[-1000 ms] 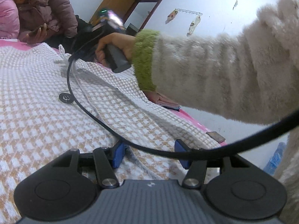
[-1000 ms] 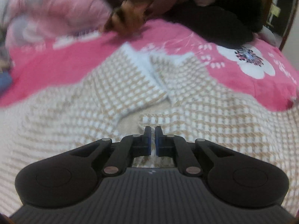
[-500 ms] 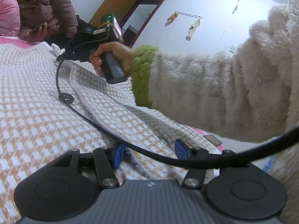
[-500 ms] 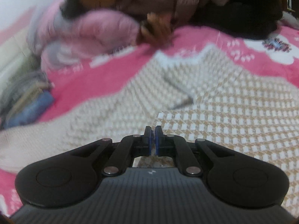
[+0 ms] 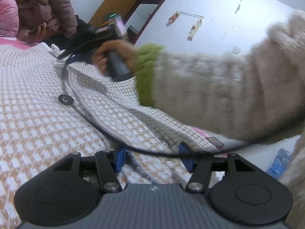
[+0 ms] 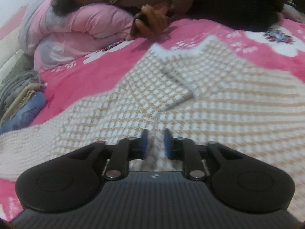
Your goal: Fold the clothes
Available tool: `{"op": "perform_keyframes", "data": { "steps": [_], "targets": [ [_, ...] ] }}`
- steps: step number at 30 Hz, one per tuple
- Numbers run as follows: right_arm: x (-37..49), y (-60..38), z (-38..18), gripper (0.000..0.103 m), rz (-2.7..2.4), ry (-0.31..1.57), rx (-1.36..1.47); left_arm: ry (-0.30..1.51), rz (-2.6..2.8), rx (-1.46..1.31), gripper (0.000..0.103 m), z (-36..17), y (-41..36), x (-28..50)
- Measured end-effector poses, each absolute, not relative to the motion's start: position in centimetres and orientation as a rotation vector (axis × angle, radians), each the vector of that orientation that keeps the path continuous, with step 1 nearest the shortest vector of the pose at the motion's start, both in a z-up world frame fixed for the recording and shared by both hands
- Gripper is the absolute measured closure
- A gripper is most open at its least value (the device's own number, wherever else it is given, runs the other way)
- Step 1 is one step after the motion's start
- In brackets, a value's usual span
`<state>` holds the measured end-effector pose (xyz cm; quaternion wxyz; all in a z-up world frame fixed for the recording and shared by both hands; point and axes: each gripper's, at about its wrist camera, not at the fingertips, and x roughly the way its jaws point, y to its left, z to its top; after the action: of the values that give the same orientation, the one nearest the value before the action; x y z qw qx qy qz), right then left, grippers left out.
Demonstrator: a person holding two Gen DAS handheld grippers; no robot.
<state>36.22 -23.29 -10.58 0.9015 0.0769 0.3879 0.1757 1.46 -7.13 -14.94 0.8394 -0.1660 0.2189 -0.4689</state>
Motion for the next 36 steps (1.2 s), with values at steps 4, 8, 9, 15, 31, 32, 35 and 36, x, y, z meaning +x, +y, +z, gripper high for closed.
{"op": "perform_keyframes", "data": {
  "steps": [4, 8, 9, 15, 31, 32, 35, 36],
  "targets": [
    [29.4, -28.5, -4.9, 0.071, 0.357, 0.683, 0.218, 0.478, -0.996, -0.333, 0.035, -14.5, -7.0, 0.8],
    [18.7, -35.6, 0.3, 0.061, 0.324, 0.554, 0.326, 0.519, -0.976, -0.351, 0.035, -14.1, -6.6, 0.5],
    [15.6, -37.3, 1.0, 0.059, 0.3, 0.529, 0.348, 0.534, -0.972, -0.362, 0.035, -13.9, -6.4, 0.5],
    [-0.7, -47.4, -0.9, 0.056, 0.138, 0.464, 0.594, 0.64, -0.921, -0.402, 0.041, -13.1, -6.0, 0.1],
    [-11.1, -50.3, -16.7, 0.066, 0.074, 0.591, 1.136, 0.898, -0.736, -0.429, 0.071, -11.7, -7.7, 0.9],
    [-11.0, -50.5, -17.1, 0.067, 0.071, 0.592, 1.152, 0.907, -0.724, -0.428, 0.076, -11.7, -7.9, 0.9],
    [-10.4, -50.8, -17.9, 0.077, 0.069, 0.582, 1.175, 0.942, -0.681, -0.45, 0.091, -11.9, -8.1, 1.2],
    [-10.2, -50.9, -18.0, 0.08, 0.072, 0.569, 1.177, 0.949, -0.675, -0.46, 0.097, -11.9, -8.1, 1.4]
  ]
}}
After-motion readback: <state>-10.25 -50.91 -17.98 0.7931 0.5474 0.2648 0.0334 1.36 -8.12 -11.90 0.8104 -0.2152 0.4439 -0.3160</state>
